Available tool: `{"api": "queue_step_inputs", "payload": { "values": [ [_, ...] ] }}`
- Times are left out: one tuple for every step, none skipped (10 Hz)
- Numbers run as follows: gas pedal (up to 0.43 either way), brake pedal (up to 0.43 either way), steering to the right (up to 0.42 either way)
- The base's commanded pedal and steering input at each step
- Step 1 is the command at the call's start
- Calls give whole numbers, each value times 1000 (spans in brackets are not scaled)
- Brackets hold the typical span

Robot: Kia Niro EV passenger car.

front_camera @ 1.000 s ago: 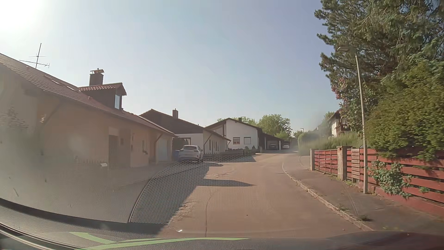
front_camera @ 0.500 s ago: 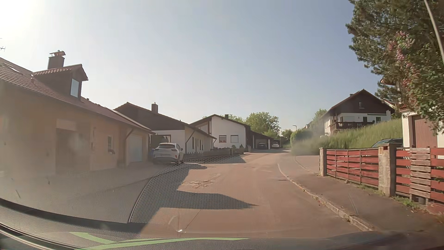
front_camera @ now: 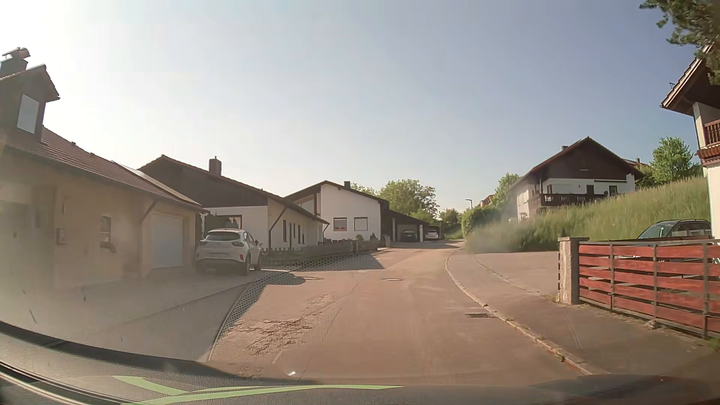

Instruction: Follow the waypoints while adhering to traffic rules and regulations

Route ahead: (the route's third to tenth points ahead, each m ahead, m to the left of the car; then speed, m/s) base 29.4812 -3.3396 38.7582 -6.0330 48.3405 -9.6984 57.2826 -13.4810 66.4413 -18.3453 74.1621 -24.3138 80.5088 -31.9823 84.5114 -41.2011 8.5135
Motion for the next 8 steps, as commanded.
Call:
{"api": "queue_step_inputs", "payload": {
  "values": [
    [79, 0, 41],
    [79, 0, 37],
    [79, 0, 35],
    [79, 0, 35],
    [79, 0, 34],
    [79, 0, 33],
    [79, 0, 33],
    [79, 0, 33]
  ]
}}
